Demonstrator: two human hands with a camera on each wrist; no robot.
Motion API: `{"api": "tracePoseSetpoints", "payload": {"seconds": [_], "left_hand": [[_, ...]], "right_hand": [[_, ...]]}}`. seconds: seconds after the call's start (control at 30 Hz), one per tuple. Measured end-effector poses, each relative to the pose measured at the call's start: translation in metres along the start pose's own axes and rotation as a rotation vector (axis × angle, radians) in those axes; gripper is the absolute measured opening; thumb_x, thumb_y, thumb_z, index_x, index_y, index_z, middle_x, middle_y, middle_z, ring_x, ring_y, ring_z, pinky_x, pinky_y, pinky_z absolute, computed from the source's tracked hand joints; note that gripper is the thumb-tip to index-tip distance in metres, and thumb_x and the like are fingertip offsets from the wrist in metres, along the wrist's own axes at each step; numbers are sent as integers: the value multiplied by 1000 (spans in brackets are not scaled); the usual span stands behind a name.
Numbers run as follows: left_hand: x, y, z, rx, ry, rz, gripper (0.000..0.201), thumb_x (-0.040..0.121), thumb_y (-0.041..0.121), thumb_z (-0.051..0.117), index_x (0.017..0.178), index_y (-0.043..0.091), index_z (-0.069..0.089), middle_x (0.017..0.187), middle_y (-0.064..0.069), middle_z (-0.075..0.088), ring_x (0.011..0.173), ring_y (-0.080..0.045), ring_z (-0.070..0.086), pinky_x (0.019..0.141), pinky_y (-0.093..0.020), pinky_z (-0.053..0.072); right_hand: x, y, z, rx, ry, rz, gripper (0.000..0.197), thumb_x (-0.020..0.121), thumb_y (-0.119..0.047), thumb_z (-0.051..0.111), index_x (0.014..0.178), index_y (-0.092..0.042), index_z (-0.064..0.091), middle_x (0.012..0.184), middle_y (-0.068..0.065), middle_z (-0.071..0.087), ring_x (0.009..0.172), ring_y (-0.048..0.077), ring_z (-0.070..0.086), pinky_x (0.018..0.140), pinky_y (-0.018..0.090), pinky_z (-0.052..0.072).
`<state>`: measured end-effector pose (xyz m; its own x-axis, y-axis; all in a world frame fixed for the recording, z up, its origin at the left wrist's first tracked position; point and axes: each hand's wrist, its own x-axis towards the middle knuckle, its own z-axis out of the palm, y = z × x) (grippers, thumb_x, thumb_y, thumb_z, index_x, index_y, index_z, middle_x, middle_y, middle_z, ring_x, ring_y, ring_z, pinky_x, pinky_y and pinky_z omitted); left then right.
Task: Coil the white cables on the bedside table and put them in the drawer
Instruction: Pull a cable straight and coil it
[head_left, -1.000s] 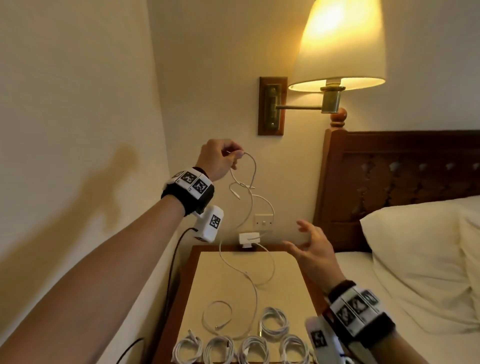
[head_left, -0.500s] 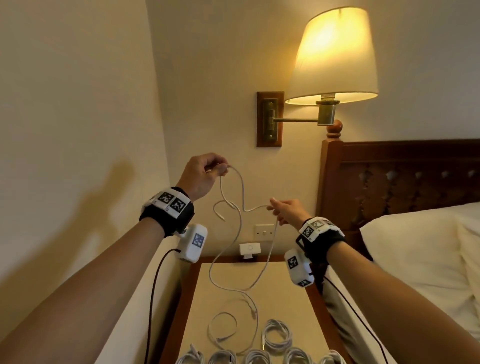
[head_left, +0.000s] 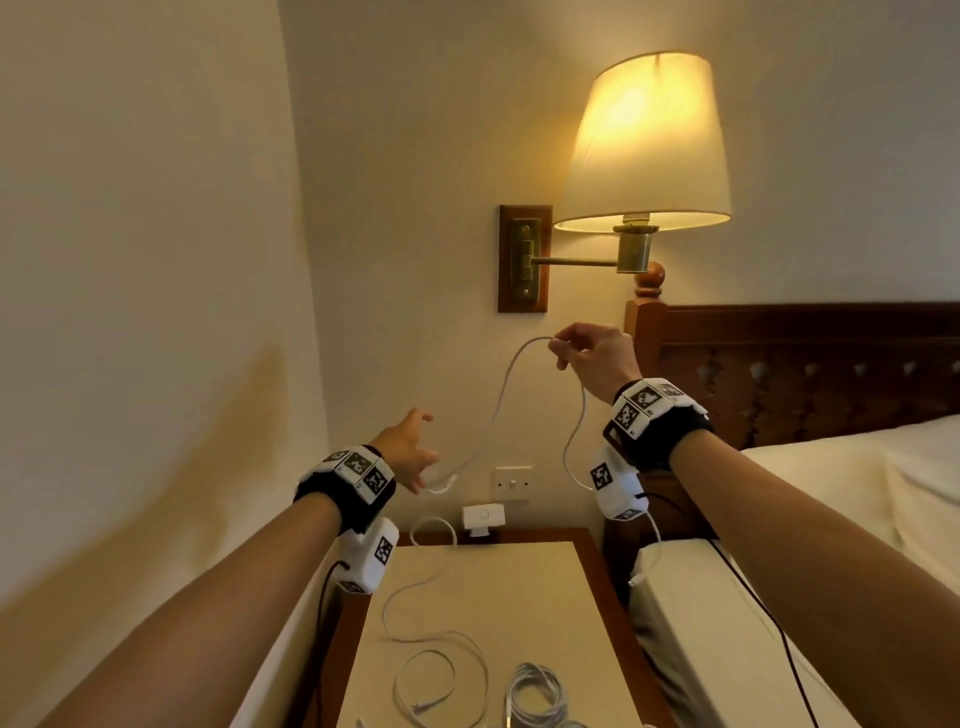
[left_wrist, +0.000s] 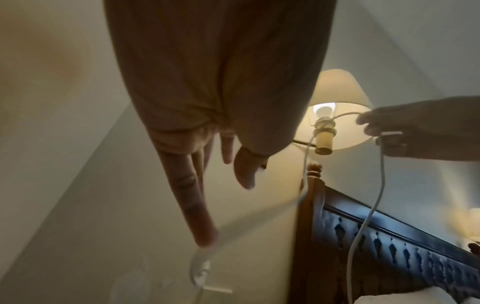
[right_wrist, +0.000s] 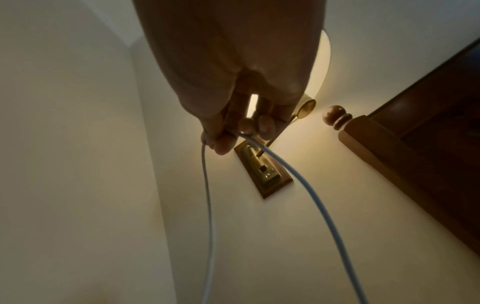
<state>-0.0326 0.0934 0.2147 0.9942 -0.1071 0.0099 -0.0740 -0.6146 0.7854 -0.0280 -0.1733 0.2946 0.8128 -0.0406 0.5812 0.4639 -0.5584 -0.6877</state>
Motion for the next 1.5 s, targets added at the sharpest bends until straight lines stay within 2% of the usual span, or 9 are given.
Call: {"api": "tracePoseSetpoints", "payload": {"seconds": [0.3,0.43,0.63,0.8,0.9,1.07,1.23,1.37,1.5], "left_hand": [[-22,64,35,-514,-147,282,69,95,8,57,148,31,19,128,-8,50,81,-31,70,58,-31,57],[-13,78,41,-568,107,358,9,96,7,55,101,3,61,88,-16,63,67,-20,69,67,-28,60],[-2,85,19,-286,530,440,12,93,13,61,85,11,70,67,3,65,59,-8,62,61,-12,50],[4,56,-42,-345,815,243,17,94,16,59,87,8,71,64,-2,64,65,-18,62,71,-26,52],[2,40,-53,-225,696,243,16,95,7,56,92,1,70,74,-9,66,50,-11,60,63,-27,54],[-19,49,-13,102,253,217,58,92,-2,55,146,10,38,144,-8,47,65,-21,67,55,-29,57],[-39,65,43,-154,1,563,37,97,5,51,133,11,53,120,-5,64,90,-19,69,77,-36,60],[-39,52,44,58,179,711,15,90,14,66,103,9,71,88,-3,72,73,-11,68,73,-23,56],[-27,41,2,17,628,595,10,86,10,71,92,4,75,78,-9,72,66,-18,64,73,-28,53]], "right_hand": [[-17,-5,7,-18,-188,-67,9,90,-22,68,93,-16,73,75,-2,71,71,6,63,64,15,44],[-23,-2,1,-39,-268,-104,10,92,-19,64,93,-12,71,72,0,66,66,11,62,68,24,51],[-64,6,17,564,-498,237,35,107,-26,31,78,-16,48,58,-5,29,42,8,26,37,20,24],[-93,45,-6,555,-554,300,36,106,-28,32,76,-17,47,59,-4,27,41,7,23,35,19,17],[-99,59,-15,419,-461,291,37,106,-26,33,73,-16,46,58,-2,27,40,7,24,35,19,17],[-81,35,-1,170,-285,191,39,105,-21,36,68,-18,48,56,-2,33,37,5,29,34,18,21],[-70,-1,22,102,-386,88,40,104,-24,41,67,-19,55,55,-8,44,45,6,38,43,17,30],[-79,-5,25,219,-491,165,40,106,-25,36,72,-14,55,55,-4,38,43,6,33,38,18,27],[-92,17,11,425,-500,298,40,107,-28,31,71,-17,45,58,-2,27,40,6,24,35,19,17]]}}
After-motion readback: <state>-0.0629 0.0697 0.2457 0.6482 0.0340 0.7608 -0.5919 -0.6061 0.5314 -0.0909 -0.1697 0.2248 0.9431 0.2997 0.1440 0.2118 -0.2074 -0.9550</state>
